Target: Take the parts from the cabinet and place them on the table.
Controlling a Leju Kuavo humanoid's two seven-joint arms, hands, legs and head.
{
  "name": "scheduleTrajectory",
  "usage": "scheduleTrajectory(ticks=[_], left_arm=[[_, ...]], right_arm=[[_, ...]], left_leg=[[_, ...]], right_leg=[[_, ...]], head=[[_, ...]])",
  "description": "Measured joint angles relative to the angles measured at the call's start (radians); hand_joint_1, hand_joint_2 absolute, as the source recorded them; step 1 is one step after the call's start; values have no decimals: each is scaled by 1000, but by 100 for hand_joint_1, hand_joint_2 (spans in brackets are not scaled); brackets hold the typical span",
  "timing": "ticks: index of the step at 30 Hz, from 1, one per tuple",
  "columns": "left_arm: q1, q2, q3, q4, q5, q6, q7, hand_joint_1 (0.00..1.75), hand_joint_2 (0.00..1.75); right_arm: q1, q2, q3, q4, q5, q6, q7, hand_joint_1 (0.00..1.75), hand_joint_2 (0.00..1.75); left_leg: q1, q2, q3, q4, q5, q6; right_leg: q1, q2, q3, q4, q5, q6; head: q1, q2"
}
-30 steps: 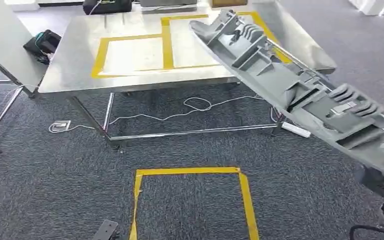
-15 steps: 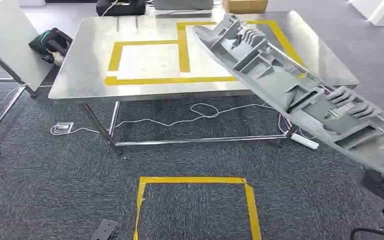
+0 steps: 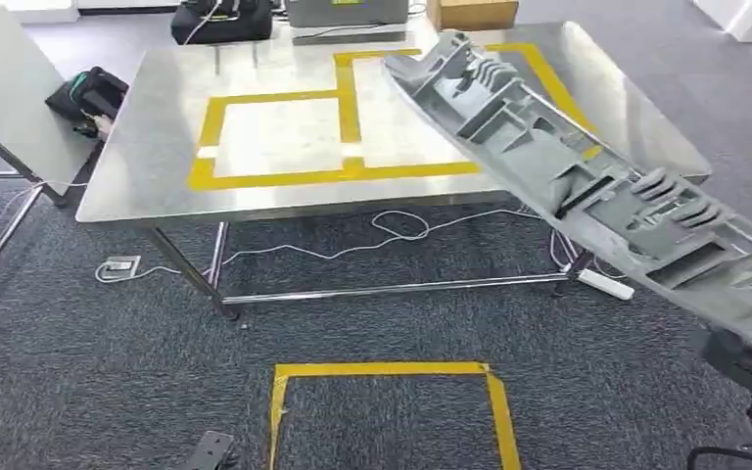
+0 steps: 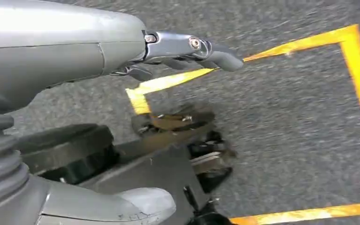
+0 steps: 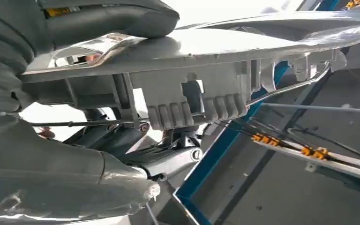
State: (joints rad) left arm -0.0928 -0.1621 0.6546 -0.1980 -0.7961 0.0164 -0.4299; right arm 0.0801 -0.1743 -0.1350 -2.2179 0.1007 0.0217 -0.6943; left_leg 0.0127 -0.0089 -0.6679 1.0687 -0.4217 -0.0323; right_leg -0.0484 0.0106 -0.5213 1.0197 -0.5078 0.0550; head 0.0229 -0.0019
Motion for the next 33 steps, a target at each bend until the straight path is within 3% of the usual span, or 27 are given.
scheduleTrajectory(ticks=[1, 2, 3, 4, 5, 6, 7, 10, 11, 12, 13, 15, 16, 17, 18, 19, 21, 22, 23, 25, 26, 27, 28, 29, 31, 32, 33], left_arm=[[3, -3, 0, 1, -3, 0, 0, 0, 175], [1, -2, 0, 1, -3, 0, 1, 0, 175], [1, -2, 0, 1, -3, 0, 2, 0, 175], [1, -2, 0, 1, -4, 0, 3, 0, 175], [-1, -1, 0, 1, -6, 0, 3, 0, 175], [1, -1, 0, 0, -6, 0, 3, 0, 175], [0, -1, 0, 0, -7, 2, 3, 0, 175], [1, -1, 0, 0, -9, 8, 6, 0, 175], [3, 0, 0, 0, -9, 10, 7, 0, 175], [5, 0, 0, 0, -9, 10, 8, 0, 175], [7, -1, 0, 0, -9, 10, 8, 0, 175], [6, -1, 0, 0, -9, 10, 9, 0, 175], [7, -2, 0, 0, -9, 10, 9, 0, 175], [4, 0, 0, 0, -9, 10, 9, 0, 175], [3, 0, 0, 0, -9, 10, 9, 0, 175], [6, 0, 0, 0, -9, 10, 10, 0, 175], [6, 3, 0, 0, -9, 10, 10, 0, 175], [5, 2, 0, 0, -9, 11, 10, 0, 175], [4, 1, 0, 0, -9, 11, 9, 0, 175], [7, 2, 0, 0, -9, 11, 10, 0, 175], [10, 2, 0, 0, -9, 11, 10, 0, 175], [13, 3, 0, 0, -9, 11, 10, 0, 175], [14, 3, 0, 0, -9, 11, 10, 0, 175], [14, 3, 0, 0, -9, 11, 10, 0, 175], [15, 3, 0, 0, -9, 11, 10, 0, 175], [16, 3, 0, 0, -9, 11, 10, 0, 175], [16, 4, 1, 0, -9, 11, 10, 0, 175]], right_arm=[[0, 0, 0, 0, 0, 0, 0, 175, 175], [1, 0, 0, 0, 0, 1, -1, 175, 175], [1, 0, 0, 0, 1, 1, 0, 175, 175], [4, 0, 0, 0, 1, 2, 0, 175, 175], [4, 0, 0, 0, 1, 2, 0, 175, 175], [4, 0, 0, 0, 1, 2, 0, 175, 175], [2, 0, 0, 0, -1, 2, 0, 175, 175], [3, 0, 0, 2, -2, 8, -2, 175, 175], [4, 0, 0, 4, -2, 11, -1, 175, 175], [6, 0, 0, 6, -1, 13, -1, 175, 175], [7, 0, 0, 8, 0, 15, -1, 175, 175], [8, 0, 0, 8, 0, 19, -1, 175, 175], [9, 0, 0, 10, 0, 19, -1, 175, 175], [8, 0, 1, 11, -1, 20, -1, 175, 175], [9, 0, 1, 11, 0, 20, -2, 175, 175], [9, 0, 2, 12, 0, 20, -1, 175, 175], [11, 0, 2, 12, 2, 20, 0, 175, 175], [10, 0, 2, 12, 2, 20, 0, 175, 175], [9, 0, 2, 12, 2, 20, 0, 175, 175], [10, 0, 2, 12, 2, 20, -1, 175, 175], [11, 0, 2, 13, 2, 20, 0, 175, 175], [12, 0, 2, 13, 2, 20, 0, 175, 175], [12, 0, 2, 13, 3, 20, 0, 175, 175], [12, 0, 2, 13, 3, 20, -1, 175, 175], [10, 0, 2, 13, 3, 20, -1, 175, 175], [9, 0, 2, 13, 3, 19, -1, 175, 175], [10, 0, 2, 13, 3, 19, -1, 175, 175]], left_leg=[[3, 8, -1, -57, 38, 0], [0, 10, 4, -49, 20, 7], [-2, 7, 9, -52, 21, 13], [0, 6, 13, -55, 21, 24], [-1, 3, 27, -54, 17, 34], [0, 0, 39, -60, 11, 42], [-2, -1, 50, -59, 4, 50], [-13, -1, 68, -59, -16, 65], [-18, -3, 78, -59, -26, 68], [-23, -4, 92, -59, -35, 71], [-26, -6, 106, -59, -45, 72], [-32, -7, 141, -59, -69, 72], [-35, -7, 150, -60, -79, 70], [-38, -10, 155, -59, -84, 65], [-38, -9, 155, -67, -95, 58], [-39, -9, 166, -58, -87, 52], [-39, -9, 171, -50, -97, 45], [-39, -7, 156, -18, -108, 35], [-34, -7, 120, 43, -132, 26], [-24, -6, 17, 190, -189, 14], [-20, -6, -23, 233, -206, 11], [-18, -6, -42, 233, -197, 9], [-16, -6, -43, 203, -165, 8], [-16, -5, -29, 144, -112, 10], [-17, -1, 19, -16, 24, 19], [-20, 2, 22, -53, 1, 24], [-21, 2, 24, -53, -16, 31]], right_leg=[[3, 3, 14, 7, -10, 11], [5, 3, 11, 0, -21, 21], [4, 3, 16, -15, -27, 29], [4, 2, 32, -5, -14, 40], [3, 0, 41, -5, -13, 45], [0, -6, 31, 17, -18, 46], [1, -9, 6, 70, -29, 42], [17, -8, -134, 271, -118, 35], [22, -8, -166, 296, -132, 30], [27, -8, -177, 280, -123, 26], [32, -8, -170, 233, -88, 18], [43, -7, -125, 73, 42, -2], [49, -7, -117, 34, 86, -10], [48, -10, -113, 30, 36, -13], [51, -8, -95, 27, 49, -17], [50, -7, -101, 18, 55, -24], [41, -5, -73, 13, 58, -33], [39, -5, -67, 12, 55, -38], [37, -5, -64, 11, 53, -41], [35, -5, -56, 8, 43, -42], [33, -4, -51, 8, 37, -41], [32, -3, -44, 8, 31, -40], [31, -2, -33, 8, 23, -37], [30, -2, -21, 8, 15, -34], [29, -4, -7, 4, -3, -25], [33, -1, 8, 9, -13, -15], [32, -1, 6, -6, -19, -7]], head=[[-5, 0], [-12, 0], [-11, 0], [-14, 0], [-10, 0], [-9, 0], [-6, 0], [1, 0], [1, 0], [3, 0], [3, 0], [3, 0], [2, 0], [2, 0], [3, 0], [2, 0], [3, 0], [-7, 0], [-11, 0], [-10, 0], [-10, 0], [-10, 0], [-10, 0], [-10, 0], [-11, 0], [-10, 0], [-10, 0]])
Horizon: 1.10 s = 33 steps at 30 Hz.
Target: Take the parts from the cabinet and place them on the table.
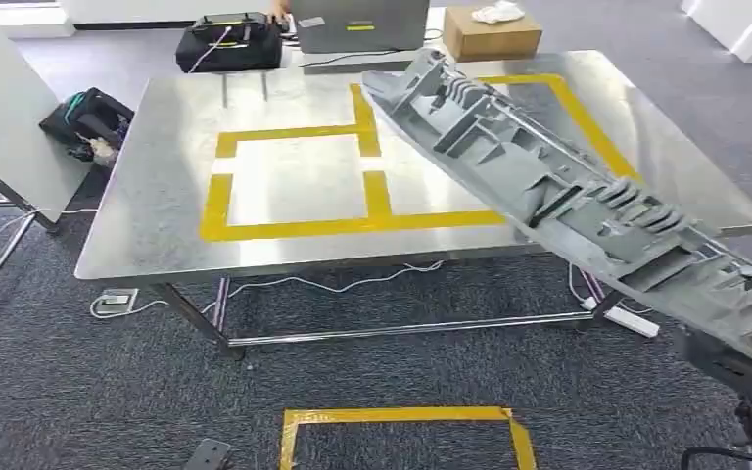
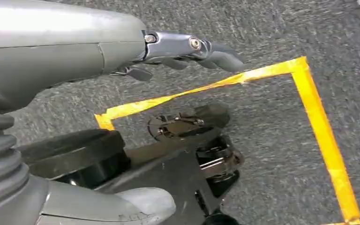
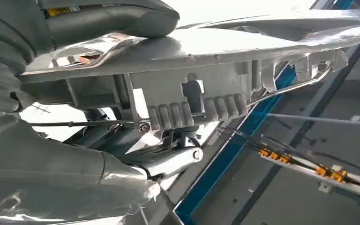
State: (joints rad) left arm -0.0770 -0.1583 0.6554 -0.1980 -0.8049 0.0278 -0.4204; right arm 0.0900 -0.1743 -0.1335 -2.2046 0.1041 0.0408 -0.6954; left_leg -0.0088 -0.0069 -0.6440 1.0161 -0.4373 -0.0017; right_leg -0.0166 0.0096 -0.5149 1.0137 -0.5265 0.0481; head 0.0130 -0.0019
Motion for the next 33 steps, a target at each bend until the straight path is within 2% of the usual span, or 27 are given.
scheduleTrajectory(ticks=[1, 2, 4, 5, 7, 8, 9, 10, 11, 12, 13, 14, 15, 16, 18, 19, 20, 21, 23, 24, 25, 26, 27, 29, 31, 32, 33], left_arm=[[2, 1, 0, 0, 0, 1, 0, 0, 175], [2, 2, 0, 0, 0, 1, 0, 0, 175], [3, 2, 0, 0, 0, 2, 0, 0, 175], [1, 2, 0, 0, 0, 3, 0, 0, 175], [2, 3, 0, 0, -2, 3, 0, 0, 175], [4, 4, 0, 0, -2, 3, 0, 0, 175], [7, 5, 0, 0, -3, 3, 0, 0, 175], [10, 5, 0, 0, -4, 4, 0, 0, 175], [12, 6, 0, 0, -6, 10, -2, 0, 175], [12, 6, 0, 0, -8, 17, -4, 0, 175], [13, 7, 0, 0, -8, 25, -8, 0, 175], [13, 11, 2, 0, -8, 29, -11, 0, 175], [12, 15, 3, 0, -7, 31, -15, 0, 175], [12, 20, 3, 0, -6, 34, -16, 0, 175], [13, 27, 5, 0, -7, 39, -16, 0, 175], [12, 30, 5, 0, -8, 40, -14, 0, 175], [10, 31, 5, 0, -9, 41, -14, 0, 175], [9, 32, 5, 0, -9, 41, -14, 0, 175], [13, 36, 5, 0, -9, 41, -13, 0, 175], [16, 37, 6, 0, -9, 41, -13, 0, 175], [18, 37, 6, 0, -9, 41, -13, 0, 175], [19, 38, 6, 0, -9, 41, -13, 0, 175], [19, 38, 6, 0, -9, 41, -13, 0, 175], [24, 42, 7, 0, -9, 41, -13, 0, 175], [28, 45, 8, 0, -9, 42, -11, 0, 175], [26, 45, 9, 0, -7, 43, -11, 0, 175], [20, 44, 10, 0, -2, 45, -11, 0, 175]], right_arm=[[0, 0, 0, 0, 0, 0, 0, 175, 175], [2, 0, -1, 1, 1, 0, 0, 175, 175], [2, 0, -2, 2, 2, 0, 1, 175, 175], [0, 0, -2, 2, 0, 0, 1, 175, 175], [1, 0, -2, 2, -1, 0, -1, 175, 175], [3, 0, -3, 3, -1, 0, -1, 175, 175], [5, 0, -3, 4, -1, 0, 0, 175, 175], [7, 0, -3, 6, -3, 1, 0, 175, 175], [8, 0, -3, 6, -3, 1, 0, 175, 175], [8, 0, -3, 6, -4, 2, 0, 175, 175], [8, 0, -3, 6, -5, 3, 0, 175, 175], [8, 0, -3, 10, -8, 5, -1, 175, 175], [5, 0, -2, 10, -12, 8, 0, 175, 175], [5, 0, -4, 11, -17, 12, 0, 175, 175], [1, 0, -5, 12, -26, 24, 1, 175, 175], [-1, 0, -8, 12, -30, 27, 1, 175, 175], [-4, 0, -10, 12, -34, 31, 1, 175, 175], [-7, 0, -10, 12, -35, 32, 0, 175, 175], [-8, 0, -10, 13, -36, 35, 0, 175, 175], [-8, 0, -10, 15, -36, 35, 0, 175, 175], [-8, 0, -10, 16, -36, 35, 0, 175, 175], [-8, 0, -10, 17, -36, 35, 0, 175, 175], [-9, 0, -10, 17, -36, 35, 0, 175, 175], [-13, 0, -10, 19, -37, 35, 0, 175, 175], [-14, 1, -10, 23, -37, 37, 0, 175, 175], [-15, 1, -10, 23, -37, 39, 0, 175, 175], [-21, 1, -11, 23, -32, 42, 1, 175, 175]], left_leg=[[1, -1, 6, -10, 5, 7], [2, -1, 10, -18, 10, 14], [8, -1, 38, -22, 24, 27], [8, -1, 45, -21, 20, 31], [6, -2, 54, -21, 7, 36], [5, -2, 61, -21, 0, 37], [5, -2, 71, -21, -9, 37], [5, -4, 84, -21, -19, 35], [5, -5, 99, -21, -29, 33], [6, -6, 113, -21, -39, 30], [6, -7, 125, -21, -52, 24], [2, -7, 135, -18, -63, 17], [1, -7, 134, -23, -70, 12], [1, -6, 137, -30, -76, 6], [2, -6, 149, -18, -73, -4], [2, -5, 140, 11, -67, -9], [2, -5, 106, 69, -67, -15], [5, -4, 54, 145, -86, -20], [6, -4, -49, 266, -149, -26], [6, -4, -78, 281, -169, -25], [5, -4, -92, 266, -170, -23], [5, -4, -90, 222, -152, -18], [2, -4, -77, 151, -102, -10], [-8, -2, -68, 17, 82, 13], [-14, -6, -49, 10, 67, 14], [-13, -7, -36, -7, 57, 20], [-10, -6, -17, -13, 53, 27]], right_leg=[[0, 1, 22, -2, 10, 8], [2, 0, 21, 1, 19, 18], [1, -4, 22, 17, -13, 24], [1, -4, -7, 70, -30, 24], [2, -4, -112, 229, -80, 24], [2, -4, -154, 280, -108, 26], [2, -4, -179, 292, -116, 30], [2, -4, -179, 260, -96, 33], [2, -4, -162, 193, -49, 29], [1, -5, -138, 117, 6, 28], [-2, -6, -113, 34, 81, 30], [3, -13, -113, 25, 87, 20], [6, -13, -108, 23, 67, 7], [7, -9, -97, 22, 78, -1], [0, -2, -82, 21, 73, -15], [0, -4, -72, 18, 66, -23], [0, -5, -63, 18, 58, -30], [0, -5, -56, 18, 49, -33], [1, -4, -37, 18, 28, -33], [1, -2, -25, 18, 17, -33], [1, -1, -9, 18, 4, -33], [2, 0, 12, 17, -11, -29], [2, 0, 35, 15, -28, -27], [4, -1, 60, 10, -54, -23], [5, 6, 89, -19, -80, -10], [6, 6, 121, -16, -63, 0], [7, 6, 127, -16, -52, 6]], head=[[-3, 0], [-3, 0], [3, 0], [6, 0], [9, 0], [11, 0], [12, 0], [13, 0], [14, 0], [14, 0], [15, 0], [14, 0], [16, 0], [17, 0], [16, 0], [16, 0], [12, 0], [13, 0], [13, 0], [13, 0], [13, 0], [13, 0], [13, 0], [13, 0], [14, 0], [9, 0], [15, 0]])
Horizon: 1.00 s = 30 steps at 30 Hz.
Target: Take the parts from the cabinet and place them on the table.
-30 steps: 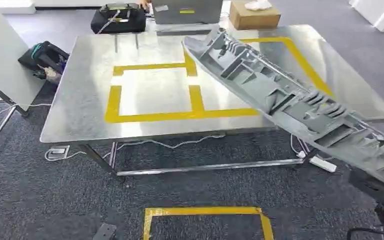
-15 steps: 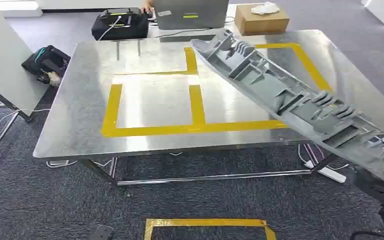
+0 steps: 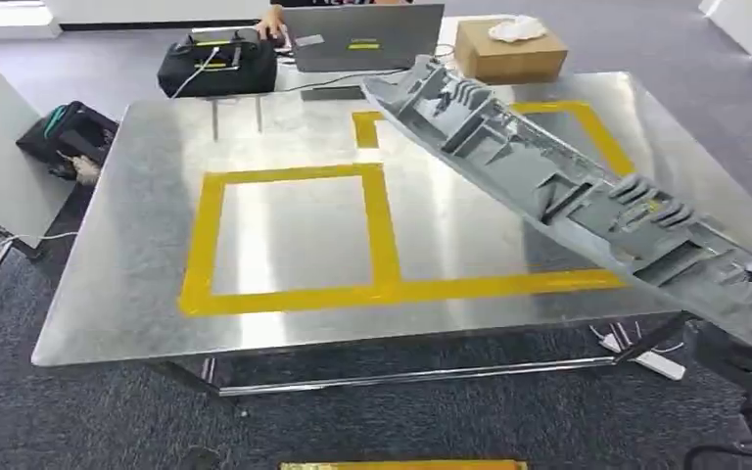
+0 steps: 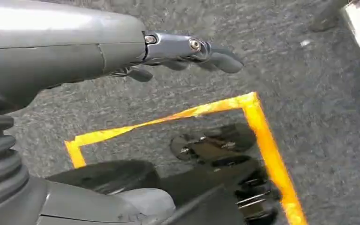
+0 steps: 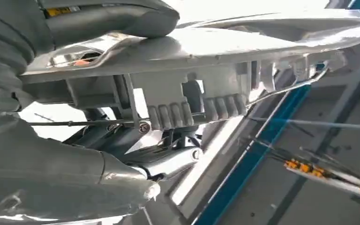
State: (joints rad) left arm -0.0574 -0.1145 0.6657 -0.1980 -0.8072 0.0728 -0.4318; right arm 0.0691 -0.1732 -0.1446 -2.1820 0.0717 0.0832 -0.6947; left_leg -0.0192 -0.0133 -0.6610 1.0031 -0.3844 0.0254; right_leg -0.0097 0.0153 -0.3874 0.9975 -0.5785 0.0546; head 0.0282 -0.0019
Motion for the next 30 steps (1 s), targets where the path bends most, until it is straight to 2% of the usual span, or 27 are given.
scheduleTrajectory(ticks=[1, 2, 3, 4, 5, 7, 8, 9, 10, 11, 12, 13, 14, 15, 16, 17, 18, 20, 21, 22, 23, 24, 26, 27, 28, 29, 30], left_arm=[[-4, -2, 2, 0, 2, 0, 0, 0, 175], [-8, 1, 4, 0, 5, 2, -2, 0, 175], [-13, 2, 6, 0, 10, 2, -5, 0, 175], [-18, 1, 9, 0, 15, 2, -8, 0, 175], [-20, 0, 12, 0, 20, 0, -12, 0, 175], [-20, -6, 19, 0, 24, -6, -21, 0, 175], [-21, -9, 21, 0, 24, -9, -23, 0, 175], [-22, -12, 21, 0, 23, -9, -23, 0, 175], [-22, -15, 21, 0, 23, -8, -23, 0, 175], [-17, -17, 21, 0, 21, -7, -22, 0, 175], [-20, -17, 23, 0, 18, -5, -20, 0, 175], [-22, -17, 22, 0, 13, -5, -18, 0, 175], [-27, -17, 22, 0, 13, -5, -18, 0, 175], [-33, -17, 22, 0, 13, -9, -18, 0, 175], [-40, -13, 23, 0, 13, -13, -18, 0, 175], [-40, -14, 23, 0, 13, -15, -18, 0, 175], [-37, -13, 25, 0, 13, -19, -18, 0, 175], [-25, -9, 27, 0, 19, -29, -24, 0, 175], [-19, -7, 28, 0, 19, -29, -33, 0, 175], [-16, -5, 28, 0, 20, -29, -42, 0, 175], [-16, -3, 29, 0, 21, -29, -45, 0, 175], [-17, 0, 30, 0, 21, -29, -47, 0, 175], [-17, 2, 33, 0, 20, -28, -47, 0, 175], [-17, 3, 33, 0, 18, -27, -47, 0, 175], [-18, 4, 33, 0, 15, -27, -47, 0, 175], [-18, 4, 33, 0, 13, -26, -46, 0, 175], [-19, 3, 33, 0, 13, -25, -46, 0, 175]], right_arm=[[-7, 0, 0, 0, 2, 2, 2, 175, 175], [-13, 0, -1, 1, 1, 4, 2, 175, 175], [-19, 0, -1, 3, 0, 8, 1, 175, 175], [-21, 0, -2, 5, -1, 12, -2, 175, 175], [-21, 0, -2, 8, -1, 14, -1, 175, 175], [-20, 0, -10, 19, -1, 16, 0, 175, 175], [-17, 0, -13, 23, -1, 14, 0, 175, 175], [-13, 0, -16, 26, -1, 13, 0, 175, 175], [-8, 2, -18, 29, -2, 8, 0, 175, 175], [2, 4, -20, 32, -3, 0, 0, 175, 175], [13, 9, -25, 37, -9, -8, -2, 175, 175], [22, 12, -27, 39, -9, -13, 0, 175, 175], [26, 13, -34, 39, 2, -21, 0, 175, 175], [27, 13, -41, 40, 23, -33, 1, 175, 175], [39, 13, -50, 44, 52, -56, 3, 175, 175], [56, 12, -60, 52, 78, -78, 8, 175, 175], [71, 12, -75, 66, 91, -100, 12, 175, 175], [98, 12, -108, 93, 78, -109, 13, 175, 175], [118, 12, -123, 103, 69, -110, 12, 175, 175], [136, 12, -139, 112, 61, -112, 11, 175, 175], [150, 13, -148, 120, 60, -112, 10, 175, 175], [159, 13, -158, 129, 57, -113, 10, 175, 175], [169, 14, -171, 140, 57, -119, 13, 175, 175], [171, 16, -177, 145, 65, -131, 16, 175, 175], [175, 19, -184, 149, 88, -154, 25, 175, 175], [177, 20, -191, 153, 116, -180, 34, 175, 175], [181, 20, -198, 158, 155, -217, 50, 175, 175]], left_leg=[[7, -2, 22, -10, 3, 2], [8, -2, 40, -12, -8, 7], [8, -2, 51, -13, -22, 9], [9, -3, 63, -13, -35, 9], [9, -4, 80, -13, -53, 10], [8, -8, 123, -15, -86, 11], [8, -11, 149, -15, -106, 11], [8, -13, 174, -15, -125, 10], [8, -13, 201, -15, -146, 7], [6, -13, 208, -19, -166, 3], [2, -17, 239, -11, -187, 1], [0, -17, 250, -22, -195, -6], [1, -16, 266, -27, -195, -10], [2, -15, 260, -23, -185, -15], [1, -13, 229, 24, -164, -24], [1, -8, 182, 101, -135, -33], [4, -4, 132, 168, -140, -39], [10, -3, 43, 260, -221, -47], [13, -2, 10, 280, -264, -49], [14, -2, -10, 275, -276, -50], [16, -2, -15, 244, -250, -50], [16, -2, -7, 184, -189, -49], [16, 1, 20, 36, -28, -42], [15, 3, 12, -14, -13, -38], [14, 2, 19, -4, -20, -38], [13, 1, 23, -5, -6, -34], [16, 1, 26, -10, 1, -49]], right_leg=[[0, -3, -19, 32, 4, 4], [0, -9, -56, 110, 29, 7], [1, -8, -111, 186, 29, 7], [0, -9, -166, 249, 4, 8], [0, -9, -219, 292, -54, 13], [1, -9, -278, 290, -149, 14], [1, -9, -294, 256, -154, 13], [1, -9, -301, 207, -125, 12], [1, -11, -306, 142, -27, 9], [1, -18, -314, 80, 136, 8], [2, -28, -313, 56, 204, 2], [7, -20, -289, 64, 191, -9], [6, -18, -288, 63, 187, -19], [6, -19, -285, 62, 184, -26], [-1, -17, -276, 53, 183, -29], [-3, -20, -266, 46, 181, -33], [-4, -22, -255, 37, 176, -39], [-7, -19, -236, 27, 158, -39], [-8, -18, -227, 26, 150, -39], [-10, -18, -215, 26, 139, -39], [-11, -18, -202, 26, 128, -39], [-12, -17, -188, 26, 119, -37], [-15, -16, -168, 23, 102, -30], [-11, -12, -161, 32, 93, -22], [-10, -8, -159, 27, 85, -14], [-11, -7, -164, 22, 78, -8], [-9, -9, -158, 27, 65, -26]], head=[[0, 0], [6, -1], [10, 0], [10, 0], [11, 0], [13, 0], [13, 0], [15, 0], [16, 0], [16, 0], [17, 0], [12, 0], [8, 0], [11, 0], [10, 0], [8, 0], [9, 0], [8, 0], [8, 0], [8, 0], [8, 0], [8, 0], [5, 0], [3, 0], [4, 0], [1, 0], [4, 0]])
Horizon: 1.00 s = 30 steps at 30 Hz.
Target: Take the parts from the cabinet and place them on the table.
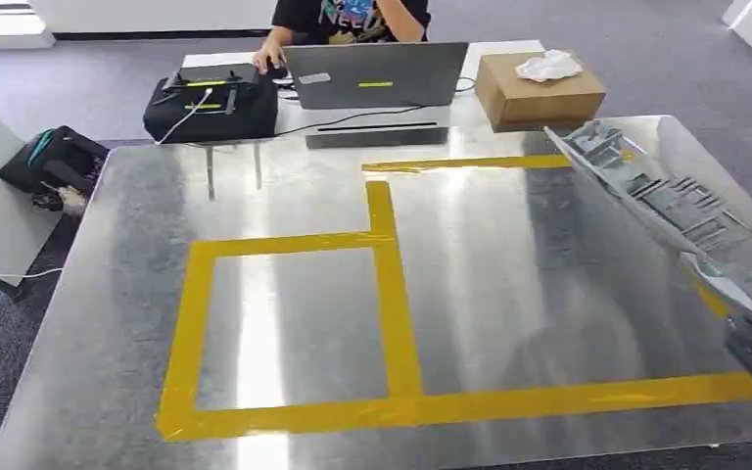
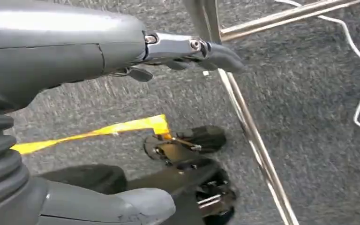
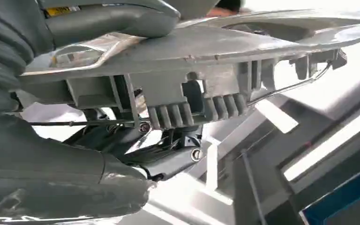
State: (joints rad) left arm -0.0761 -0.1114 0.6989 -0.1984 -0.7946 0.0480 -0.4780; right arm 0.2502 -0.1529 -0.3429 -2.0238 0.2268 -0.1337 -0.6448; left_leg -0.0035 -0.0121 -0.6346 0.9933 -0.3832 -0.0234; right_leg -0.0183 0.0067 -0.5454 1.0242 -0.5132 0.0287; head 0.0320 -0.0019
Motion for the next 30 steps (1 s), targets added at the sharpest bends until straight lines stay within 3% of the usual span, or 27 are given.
scheduleTrajectory(ticks=[1, 3, 5, 8, 11, 13, 18, 22, 28, 30], left_arm=[[-3, 0, 0, 0, 0, 1, 0, 0, 175], [-5, 1, 0, 0, 0, 3, 0, 0, 175], [-4, 2, 2, 0, 0, 3, 0, 0, 175], [-1, 4, 2, 0, -5, -6, 0, 0, 175], [1, 8, 2, 0, -18, -15, -4, 0, 175], [2, 10, 2, 0, -32, -21, -10, 0, 175], [-2, 12, -2, 0, -65, -13, -23, 0, 175], [-10, 13, -16, 0, -89, -3, -34, 0, 175], [-18, 11, -31, 0, -105, -3, -33, 0, 175], [-19, 8, -33, 0, -106, -3, -33, 0, 175]], right_arm=[[3, 0, -8, 3, 38, -34, 16, 175, 175], [3, 0, -23, 15, 123, -85, 70, 175, 175], [9, -11, -39, 41, 198, -97, 135, 175, 175], [39, -70, -55, 103, 259, 40, 268, 175, 175], [102, -156, -64, 160, 310, 221, 381, 175, 175], [129, -215, -74, 200, 351, 281, 438, 175, 175], [171, -294, -62, 262, 396, 310, 411, 175, 175], [185, -352, 8, 313, 437, 289, 366, 175, 175], [157, -393, 205, 383, 458, 92, 310, 175, 175], [137, -393, 263, 401, 464, 60, 303, 175, 175]], left_leg=[[-1, -1, 2, 0, -3, 0], [-3, -3, 4, 0, -8, 7], [-3, -4, 5, 0, -12, 13], [-3, -4, 6, 1, -14, 17], [-4, -6, 6, 2, -16, 22], [-5, -6, 7, 2, -17, 23], [-4, -6, 14, 2, -18, 25], [-3, -6, 19, 0, -18, 25], [-2, -6, 23, 0, -18, 25], [-2, -6, 23, 0, -18, 25]], right_leg=[[0, -1, 2, -1, 7, -23], [0, -2, 10, -12, 6, -22], [0, -3, 18, -24, 7, -15], [0, -3, 31, -34, 10, -5], [-3, -6, 36, -40, 8, 20], [-4, -7, 35, -42, 7, 28], [-3, -5, 33, -42, 5, 33], [-2, -5, 38, -42, 4, 35], [-1, -5, 42, -41, 4, 35], [-1, -5, 42, -41, 4, 34]], head=[[2, 0], [1, 0], [1, 0], [0, 0], [0, 0], [0, 0], [0, 0], [0, 0], [0, 0], [0, 0]])
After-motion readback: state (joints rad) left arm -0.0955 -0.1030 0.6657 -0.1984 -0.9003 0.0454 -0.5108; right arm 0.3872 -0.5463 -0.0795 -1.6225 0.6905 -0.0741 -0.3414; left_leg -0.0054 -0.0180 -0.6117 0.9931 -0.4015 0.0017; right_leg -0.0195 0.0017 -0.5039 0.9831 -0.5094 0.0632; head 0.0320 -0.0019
